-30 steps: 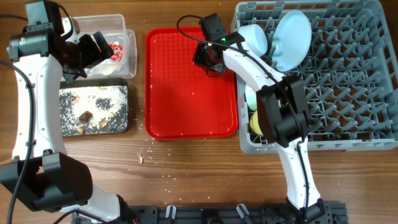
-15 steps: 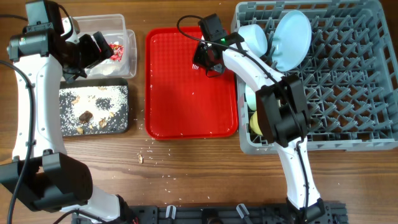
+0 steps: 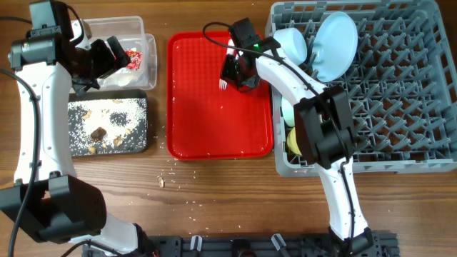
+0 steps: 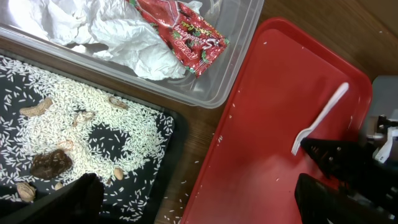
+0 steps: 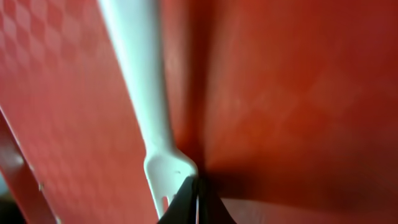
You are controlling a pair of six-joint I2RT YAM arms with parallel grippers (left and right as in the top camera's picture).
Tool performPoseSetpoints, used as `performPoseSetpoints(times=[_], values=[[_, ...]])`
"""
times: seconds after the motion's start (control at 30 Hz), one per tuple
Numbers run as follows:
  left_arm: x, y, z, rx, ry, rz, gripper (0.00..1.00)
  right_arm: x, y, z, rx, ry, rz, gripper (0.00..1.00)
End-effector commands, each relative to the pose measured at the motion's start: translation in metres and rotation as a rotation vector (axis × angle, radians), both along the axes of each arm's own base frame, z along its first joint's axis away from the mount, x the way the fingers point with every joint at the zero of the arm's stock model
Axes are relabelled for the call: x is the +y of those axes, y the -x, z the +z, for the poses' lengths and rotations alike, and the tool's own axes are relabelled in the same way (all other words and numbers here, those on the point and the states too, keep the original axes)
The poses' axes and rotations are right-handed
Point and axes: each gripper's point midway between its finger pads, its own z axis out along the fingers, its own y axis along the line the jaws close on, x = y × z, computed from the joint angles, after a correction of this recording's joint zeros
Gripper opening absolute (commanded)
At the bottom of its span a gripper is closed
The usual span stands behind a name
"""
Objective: Sort waste into correct bins and load items into the dishwasher rack
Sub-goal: 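Lower the right gripper and grasp the white plastic fork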
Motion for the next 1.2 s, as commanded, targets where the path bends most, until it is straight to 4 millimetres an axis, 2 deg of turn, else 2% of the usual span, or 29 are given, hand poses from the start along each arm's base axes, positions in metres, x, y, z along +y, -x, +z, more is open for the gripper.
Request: performPoseSetpoints(times=[0.0, 0.13, 0.27, 0.4, 0.5, 0.57, 0.63, 0.73, 1.03, 1.17], values=[[0.002, -0.001, 0.005, -0.012, -0.003, 0.015, 1.0, 0.006, 0.017, -0.011, 0.062, -0.013, 0.074, 0.05], [0.002, -0.001, 0.005, -0.012, -0.003, 0.015, 1.0, 0.0, 0.018, 0.011, 0.02, 0.016, 0.117, 0.04], [0.002, -0.001, 0.005, -0.012, -0.003, 0.015, 1.0, -0.008, 0.011, 0.046, -0.08, 0.061, 0.152, 0.04], [0.002, -0.001, 0.005, -0.012, -0.003, 0.015, 1.0, -0.018, 0.004, 0.072, -0.167, 0.116, 0.179, 0.06], [0.002, -0.001, 0.005, -0.012, -0.003, 0.015, 1.0, -0.022, -0.007, 0.076, -0.216, 0.149, 0.155, 0.32], [0.002, -0.001, 0.005, -0.012, -0.003, 0.015, 1.0, -0.02, -0.013, 0.076, -0.231, 0.136, 0.131, 0.4], [0.002, -0.001, 0.005, -0.012, -0.003, 0.015, 1.0, -0.016, -0.02, 0.071, -0.241, 0.119, 0.1, 0.44], [0.002, -0.001, 0.005, -0.012, -0.003, 0.015, 1.0, -0.011, -0.024, 0.06, -0.237, 0.109, 0.077, 0.44], [0.002, -0.001, 0.005, -0.012, -0.003, 0.015, 1.0, -0.003, -0.017, 0.008, -0.139, 0.124, 0.012, 0.47], [0.002, -0.001, 0.005, -0.012, -0.003, 0.015, 1.0, -0.004, -0.019, -0.001, -0.134, 0.128, -0.017, 0.49]])
